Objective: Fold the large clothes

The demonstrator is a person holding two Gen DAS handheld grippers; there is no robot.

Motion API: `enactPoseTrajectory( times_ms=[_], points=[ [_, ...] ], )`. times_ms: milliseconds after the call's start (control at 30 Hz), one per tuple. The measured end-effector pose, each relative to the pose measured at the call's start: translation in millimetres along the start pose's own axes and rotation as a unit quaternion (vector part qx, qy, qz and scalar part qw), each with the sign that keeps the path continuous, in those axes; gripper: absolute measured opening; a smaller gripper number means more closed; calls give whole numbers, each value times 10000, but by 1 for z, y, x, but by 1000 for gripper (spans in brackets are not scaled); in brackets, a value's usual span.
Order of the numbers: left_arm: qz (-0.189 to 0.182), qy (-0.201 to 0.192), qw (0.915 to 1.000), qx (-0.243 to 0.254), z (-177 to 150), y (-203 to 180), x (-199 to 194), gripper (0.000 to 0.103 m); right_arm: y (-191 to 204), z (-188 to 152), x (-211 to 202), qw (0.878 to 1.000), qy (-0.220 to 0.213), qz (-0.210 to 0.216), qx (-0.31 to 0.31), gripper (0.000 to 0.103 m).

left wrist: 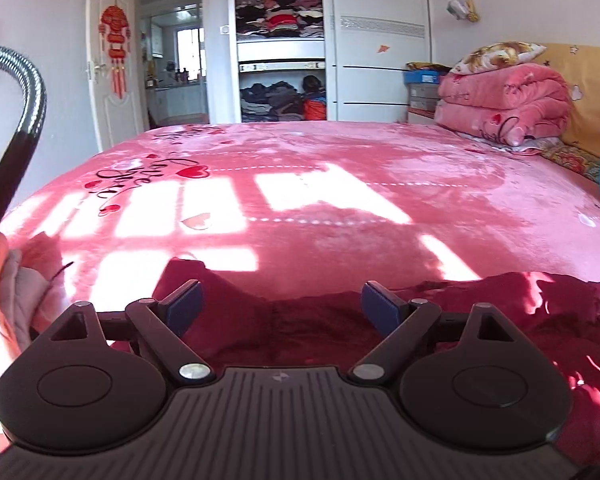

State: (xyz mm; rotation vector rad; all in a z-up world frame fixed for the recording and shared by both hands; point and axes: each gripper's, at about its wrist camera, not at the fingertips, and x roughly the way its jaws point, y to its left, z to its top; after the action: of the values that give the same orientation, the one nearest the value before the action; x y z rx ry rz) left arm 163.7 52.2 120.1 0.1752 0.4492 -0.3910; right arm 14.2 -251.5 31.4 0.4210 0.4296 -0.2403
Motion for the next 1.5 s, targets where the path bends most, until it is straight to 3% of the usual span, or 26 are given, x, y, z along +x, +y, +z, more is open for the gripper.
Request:
enactPoseTrajectory(
  times_ms=[100,233,333,500,700,800,900,1000,1100,1267,1367,1500],
  points=[
    [251,171,9995,-84,-1,24,20,103,40,-1,11,9978,116,498,-424,102],
    [436,426,9974,-381,-11,44,47,103,72,-16,34,9921,393,562,-1046,102],
    [346,612,9958,-588,-21,53,63,103,68,-28,54,9911,750,590,-928,102],
    [133,868,9910,-1009,-39,65,83,103,61,-35,61,9922,746,666,-749,103],
    [212,855,9919,-920,-45,64,81,103,63,-45,60,9922,656,626,-859,103],
    [183,858,9906,-1052,-37,66,63,103,60,-40,48,9930,711,529,-785,102],
    [-163,399,9881,-1479,-27,85,17,103,56,-35,15,9939,581,505,-792,102],
    [-157,371,9903,-1328,-25,105,-32,103,50,-30,-25,9957,414,560,-613,102],
    [-94,523,9898,-1322,-44,131,-79,103,53,-32,-57,9963,368,723,-269,102],
    [-218,894,9806,-1731,-90,161,-138,103,79,-57,-92,9930,559,901,-517,102],
    [-296,983,9736,-2037,-114,164,-152,103,90,-74,-111,9917,739,914,-516,102],
    [-740,869,9614,-2503,-131,162,-151,103,97,-92,-138,9901,905,952,-498,102]
  ],
)
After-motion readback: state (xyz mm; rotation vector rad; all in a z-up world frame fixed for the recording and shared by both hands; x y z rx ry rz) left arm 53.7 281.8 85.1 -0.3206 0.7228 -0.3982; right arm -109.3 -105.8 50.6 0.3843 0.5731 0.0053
